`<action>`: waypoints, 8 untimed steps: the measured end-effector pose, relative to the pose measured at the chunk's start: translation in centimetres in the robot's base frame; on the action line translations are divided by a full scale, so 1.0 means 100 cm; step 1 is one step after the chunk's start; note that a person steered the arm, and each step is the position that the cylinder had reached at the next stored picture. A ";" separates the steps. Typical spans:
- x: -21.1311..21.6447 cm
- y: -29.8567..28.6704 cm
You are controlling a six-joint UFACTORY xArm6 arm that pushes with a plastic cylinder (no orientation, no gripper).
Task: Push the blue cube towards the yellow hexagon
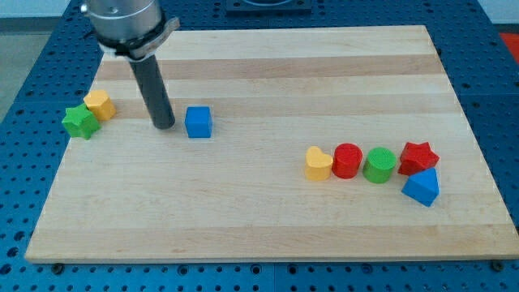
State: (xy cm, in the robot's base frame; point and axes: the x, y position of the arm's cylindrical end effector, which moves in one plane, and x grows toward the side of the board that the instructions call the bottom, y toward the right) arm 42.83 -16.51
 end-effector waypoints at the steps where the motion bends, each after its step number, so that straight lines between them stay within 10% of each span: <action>1: 0.028 0.007; 8: -0.085 0.073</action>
State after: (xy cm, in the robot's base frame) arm 34.35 -9.26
